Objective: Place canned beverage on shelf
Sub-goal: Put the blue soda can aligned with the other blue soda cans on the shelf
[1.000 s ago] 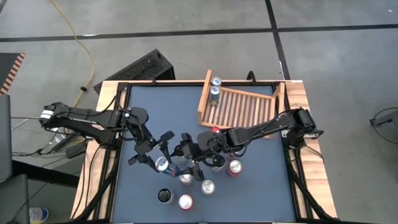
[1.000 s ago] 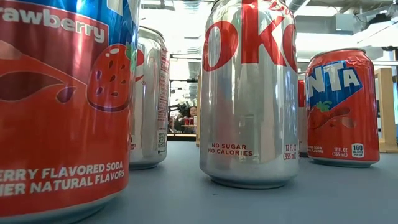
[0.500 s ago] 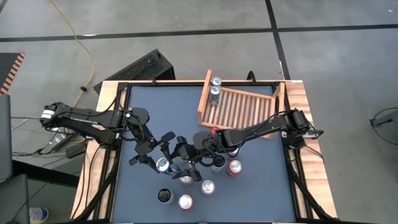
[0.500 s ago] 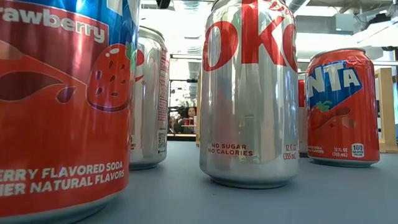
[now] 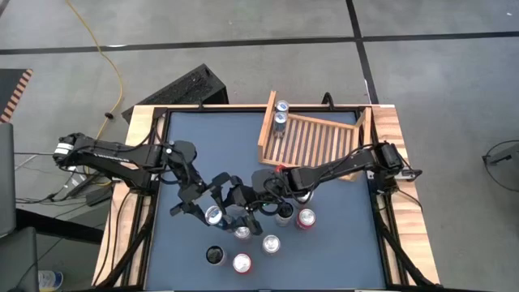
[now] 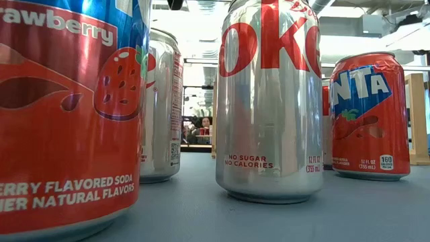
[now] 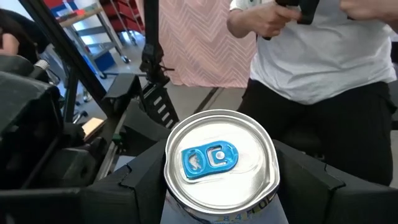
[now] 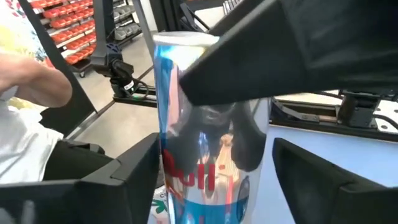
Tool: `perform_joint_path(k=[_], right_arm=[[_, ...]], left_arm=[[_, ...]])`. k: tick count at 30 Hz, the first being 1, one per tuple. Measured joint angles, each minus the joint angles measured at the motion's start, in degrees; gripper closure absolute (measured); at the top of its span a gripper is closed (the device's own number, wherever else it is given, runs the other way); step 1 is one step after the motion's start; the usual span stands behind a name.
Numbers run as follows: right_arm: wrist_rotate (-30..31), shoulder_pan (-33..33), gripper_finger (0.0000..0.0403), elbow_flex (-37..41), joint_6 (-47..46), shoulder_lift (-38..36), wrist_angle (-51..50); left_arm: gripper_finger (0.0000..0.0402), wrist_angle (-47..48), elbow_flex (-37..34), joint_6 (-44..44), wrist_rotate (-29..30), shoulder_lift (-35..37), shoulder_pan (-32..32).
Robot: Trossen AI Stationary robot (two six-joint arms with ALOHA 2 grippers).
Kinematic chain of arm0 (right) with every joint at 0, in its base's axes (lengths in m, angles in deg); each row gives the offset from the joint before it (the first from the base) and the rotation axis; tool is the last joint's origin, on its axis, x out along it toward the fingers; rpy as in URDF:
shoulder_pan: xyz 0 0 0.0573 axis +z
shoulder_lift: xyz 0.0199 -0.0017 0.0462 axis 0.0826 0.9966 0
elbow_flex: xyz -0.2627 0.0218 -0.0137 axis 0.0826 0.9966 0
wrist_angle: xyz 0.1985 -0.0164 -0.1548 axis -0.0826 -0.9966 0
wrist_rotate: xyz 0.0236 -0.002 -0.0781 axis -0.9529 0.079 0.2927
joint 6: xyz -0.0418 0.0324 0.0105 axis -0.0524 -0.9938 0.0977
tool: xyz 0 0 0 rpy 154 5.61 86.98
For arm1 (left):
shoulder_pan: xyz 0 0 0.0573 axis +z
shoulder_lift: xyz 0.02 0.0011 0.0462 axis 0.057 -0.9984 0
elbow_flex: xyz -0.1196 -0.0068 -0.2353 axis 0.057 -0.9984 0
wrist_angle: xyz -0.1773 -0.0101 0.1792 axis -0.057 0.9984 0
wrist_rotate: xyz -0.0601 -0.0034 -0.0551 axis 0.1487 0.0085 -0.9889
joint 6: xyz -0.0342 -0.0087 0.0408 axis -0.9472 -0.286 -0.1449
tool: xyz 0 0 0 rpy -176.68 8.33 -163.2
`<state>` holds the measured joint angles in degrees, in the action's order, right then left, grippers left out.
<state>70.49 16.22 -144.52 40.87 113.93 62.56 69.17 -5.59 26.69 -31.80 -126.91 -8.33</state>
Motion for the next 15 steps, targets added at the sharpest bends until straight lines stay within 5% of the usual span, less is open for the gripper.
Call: perform_joint_path(k=[15], right_arm=[[-0.4, 0.3, 0.0253, 0.0, 0.3, 0.0, -0.2]], left_arm=[[0.0176, -0.1, 0.0, -0.1, 0.3, 0.0, 0.0]])
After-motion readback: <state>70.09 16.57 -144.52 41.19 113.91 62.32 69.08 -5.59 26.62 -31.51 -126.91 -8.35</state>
